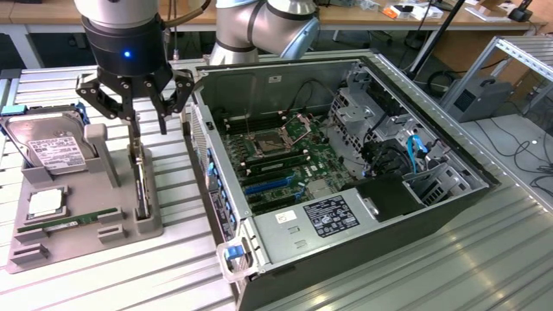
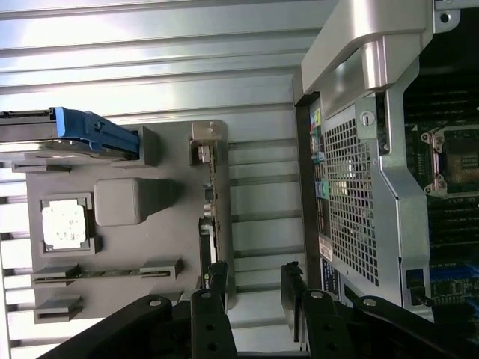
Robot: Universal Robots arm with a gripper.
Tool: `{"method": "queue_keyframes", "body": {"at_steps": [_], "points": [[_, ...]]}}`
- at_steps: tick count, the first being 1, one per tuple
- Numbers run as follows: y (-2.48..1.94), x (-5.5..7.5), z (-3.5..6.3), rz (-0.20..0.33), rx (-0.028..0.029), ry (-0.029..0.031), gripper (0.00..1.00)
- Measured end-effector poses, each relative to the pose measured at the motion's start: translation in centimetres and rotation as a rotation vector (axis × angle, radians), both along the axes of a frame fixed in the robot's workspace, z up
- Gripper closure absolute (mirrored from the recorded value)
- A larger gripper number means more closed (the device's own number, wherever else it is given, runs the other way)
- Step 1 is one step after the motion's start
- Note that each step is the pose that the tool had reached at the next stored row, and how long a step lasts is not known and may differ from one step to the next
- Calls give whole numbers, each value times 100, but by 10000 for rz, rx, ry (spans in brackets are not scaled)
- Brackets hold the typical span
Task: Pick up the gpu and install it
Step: 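Pick up the gpu and move the gpu toward the slot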
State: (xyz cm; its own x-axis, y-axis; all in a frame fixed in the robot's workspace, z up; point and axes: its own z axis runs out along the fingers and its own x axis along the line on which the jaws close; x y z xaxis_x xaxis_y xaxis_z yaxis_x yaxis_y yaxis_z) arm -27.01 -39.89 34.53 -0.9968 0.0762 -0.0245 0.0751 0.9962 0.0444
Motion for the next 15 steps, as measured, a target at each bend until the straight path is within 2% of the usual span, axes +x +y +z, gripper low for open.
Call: {"method": "queue_keyframes", "body": {"at_steps": [15], "points": [[0,0,-57,0,0,0,58]]}}
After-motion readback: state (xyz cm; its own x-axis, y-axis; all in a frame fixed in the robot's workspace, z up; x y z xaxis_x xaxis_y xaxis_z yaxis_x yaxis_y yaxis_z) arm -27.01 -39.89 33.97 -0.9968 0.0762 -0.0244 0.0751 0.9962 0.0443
